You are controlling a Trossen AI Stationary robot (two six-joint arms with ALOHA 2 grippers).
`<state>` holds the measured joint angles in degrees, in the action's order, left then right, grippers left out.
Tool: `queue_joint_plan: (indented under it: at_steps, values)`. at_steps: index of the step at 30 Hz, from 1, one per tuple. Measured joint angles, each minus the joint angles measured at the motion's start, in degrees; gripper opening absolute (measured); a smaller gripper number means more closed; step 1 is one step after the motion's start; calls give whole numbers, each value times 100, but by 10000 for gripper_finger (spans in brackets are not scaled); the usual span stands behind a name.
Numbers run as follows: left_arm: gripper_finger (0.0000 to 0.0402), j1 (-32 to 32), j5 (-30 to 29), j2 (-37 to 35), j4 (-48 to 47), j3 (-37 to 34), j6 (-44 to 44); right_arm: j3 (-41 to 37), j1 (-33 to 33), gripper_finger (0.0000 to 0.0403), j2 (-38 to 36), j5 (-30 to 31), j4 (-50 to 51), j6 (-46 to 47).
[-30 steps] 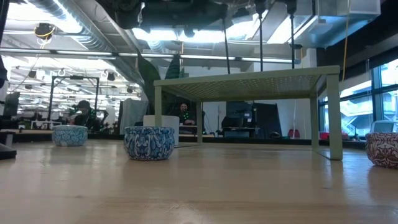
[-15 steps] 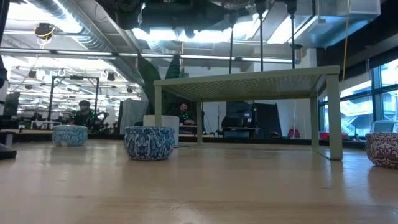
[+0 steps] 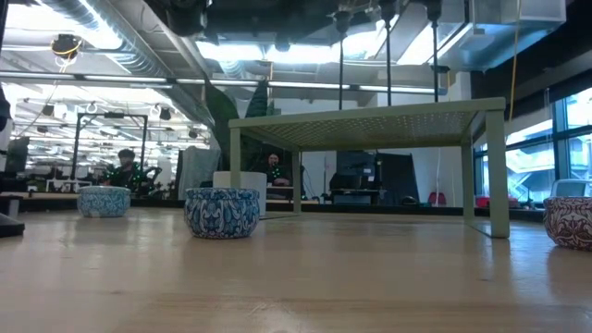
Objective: Stock candles and holders on shelf
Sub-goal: Align the black candle holder with the other black candle holders on the shelf
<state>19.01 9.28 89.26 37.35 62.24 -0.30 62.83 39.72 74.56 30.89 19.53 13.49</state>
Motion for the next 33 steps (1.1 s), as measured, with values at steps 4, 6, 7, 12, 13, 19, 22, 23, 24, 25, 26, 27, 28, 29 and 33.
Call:
queue_joint_plan:
  at_steps: [4,6,7,12,13,19,22,23,24,25,26,27,28,29,33]
  values:
    - [185,-122,261,-511,-1063,0,102,0,0,263,0,-2,15,206]
    - [185,-259,290,-836,-1722,0,184,0,0,263,0,-2,48,308]
    - [185,-353,296,-1009,-2002,0,258,0,0,263,0,-3,75,365]
    - [184,-894,140,-1968,-3223,0,511,-2,0,263,0,-4,140,594]
    - [185,-1019,84,-2184,-3461,0,511,-2,0,263,0,-2,140,667]
    - [184,-2069,-697,-3217,-4738,0,391,-2,0,263,0,-1,127,1000]
    - [184,-2759,-1398,-3489,-5294,0,229,-2,0,263,1,0,126,1018]
    - [184,-2998,-1672,-3557,-5498,0,205,-2,0,263,19,0,114,1023]
    - [184,-3243,-1950,-3611,-5707,0,182,-2,0,263,44,0,83,1028]
    - [184,-3477,-2253,-3651,-5927,0,153,-2,0,263,73,0,72,1030]
    - [184,-3711,-2562,-3677,-6181,0,75,-2,0,263,108,0,65,1030]
    - [184,-3941,-2824,-3691,-6426,0,-20,-2,0,263,152,0,40,1030]
    - [184,-4151,-3043,-3699,-6649,0,-138,-2,0,263,195,0,22,1030]
    - [184,-4348,-3206,-3703,-6873,0,-284,-2,0,263,239,0,18,1028]
    - [184,-5060,-3283,-3707,-7455,0,-848,-2,0,263,380,-1,-84,1013]
